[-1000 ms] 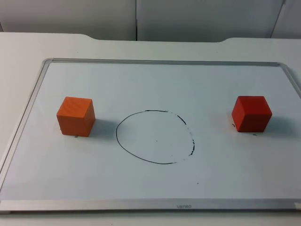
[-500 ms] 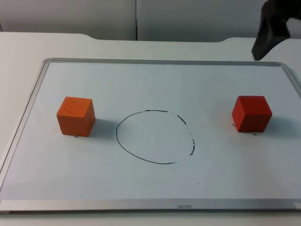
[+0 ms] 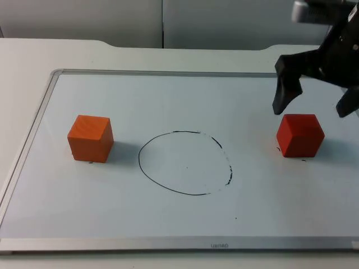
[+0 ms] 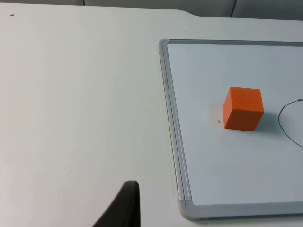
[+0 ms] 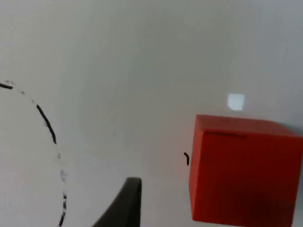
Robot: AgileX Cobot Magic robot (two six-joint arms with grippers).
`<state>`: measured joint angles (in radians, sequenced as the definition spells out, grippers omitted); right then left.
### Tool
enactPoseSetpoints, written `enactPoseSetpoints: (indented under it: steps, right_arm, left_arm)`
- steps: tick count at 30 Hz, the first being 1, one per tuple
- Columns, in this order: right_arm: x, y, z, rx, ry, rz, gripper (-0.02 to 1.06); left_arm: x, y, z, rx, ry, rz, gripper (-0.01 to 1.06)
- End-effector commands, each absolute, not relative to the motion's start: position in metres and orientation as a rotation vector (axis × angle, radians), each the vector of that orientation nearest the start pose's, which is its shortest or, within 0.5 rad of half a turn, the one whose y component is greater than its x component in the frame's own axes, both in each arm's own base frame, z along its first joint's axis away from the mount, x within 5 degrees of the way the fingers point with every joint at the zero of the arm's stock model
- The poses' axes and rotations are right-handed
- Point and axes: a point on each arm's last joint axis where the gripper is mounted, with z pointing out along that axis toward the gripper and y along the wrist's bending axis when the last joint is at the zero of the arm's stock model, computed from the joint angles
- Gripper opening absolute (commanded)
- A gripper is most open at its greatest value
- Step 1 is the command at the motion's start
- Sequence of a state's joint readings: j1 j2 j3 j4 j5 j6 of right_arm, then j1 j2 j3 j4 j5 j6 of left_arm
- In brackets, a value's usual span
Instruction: Pick up one cube with the left hand and another cube with the right hand. First place the cube in the right hand at the target position, then stack the cube in the left hand on top.
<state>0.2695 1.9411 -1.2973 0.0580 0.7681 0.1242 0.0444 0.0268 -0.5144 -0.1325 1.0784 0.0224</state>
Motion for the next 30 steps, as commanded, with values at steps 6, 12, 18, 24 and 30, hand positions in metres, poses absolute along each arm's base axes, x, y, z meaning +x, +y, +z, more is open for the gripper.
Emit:
enactPoseSetpoints:
  steps: [6,12,18,24,30]
  right_arm:
    - [0.380,0.114,0.137,-0.159,2.905,0.107,0.98]
    - [0.383,0.115,0.131,-0.129,2.887,0.109,0.93]
    - [0.384,0.115,0.132,-0.129,2.881,0.111,0.75]
    - [0.384,0.115,0.132,-0.131,2.880,0.109,0.71]
    - [0.383,0.114,0.124,-0.152,2.906,0.081,0.71]
  left_arm:
    - [-0.002,-0.011,0.282,-0.016,2.060,-0.132,1.05]
    - [-0.002,-0.011,0.282,-0.016,2.060,-0.132,1.05]
    - [-0.002,-0.011,0.282,-0.016,2.061,-0.130,1.05]
    - [-0.002,-0.011,0.282,-0.016,2.061,-0.128,1.05]
    - [-0.002,-0.011,0.282,-0.016,2.063,-0.126,1.05]
